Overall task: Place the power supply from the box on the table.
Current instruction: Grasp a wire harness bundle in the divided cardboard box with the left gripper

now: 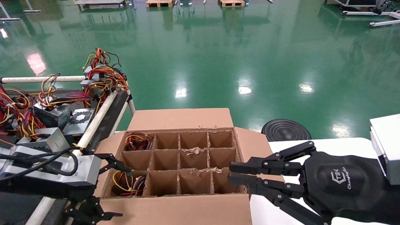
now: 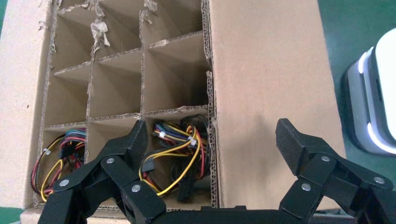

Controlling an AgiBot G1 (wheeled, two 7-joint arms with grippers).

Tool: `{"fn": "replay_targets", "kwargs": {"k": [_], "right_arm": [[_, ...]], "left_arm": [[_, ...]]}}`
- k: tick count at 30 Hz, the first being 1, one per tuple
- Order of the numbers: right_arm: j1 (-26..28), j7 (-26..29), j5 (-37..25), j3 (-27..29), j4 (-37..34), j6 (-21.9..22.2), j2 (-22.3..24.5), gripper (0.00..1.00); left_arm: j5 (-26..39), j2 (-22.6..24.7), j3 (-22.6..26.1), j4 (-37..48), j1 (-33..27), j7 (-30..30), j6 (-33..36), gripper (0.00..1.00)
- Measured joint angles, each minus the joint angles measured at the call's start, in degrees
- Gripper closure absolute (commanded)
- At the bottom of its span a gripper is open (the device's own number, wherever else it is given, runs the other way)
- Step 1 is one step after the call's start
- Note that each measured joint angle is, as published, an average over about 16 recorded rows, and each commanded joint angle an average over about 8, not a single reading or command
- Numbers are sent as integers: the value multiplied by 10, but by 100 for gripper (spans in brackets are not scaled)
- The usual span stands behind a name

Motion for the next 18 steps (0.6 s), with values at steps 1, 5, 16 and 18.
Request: {"fn": "replay_targets", "kwargs": {"k": [1,5,16,18], "right_arm": [[0,0,0,0,0,0,0,100],[0,0,0,0,0,0,0,100],[0,0,0,0,0,0,0,100],[0,0,0,0,0,0,0,100]], "left_arm": [[2,1,5,3,-5,2,1,0],[11,6,23,18,-22,13,3,0],[35,19,55,62,-57,45,5,0],[39,22,59,70,-61,51,4,0]]}}
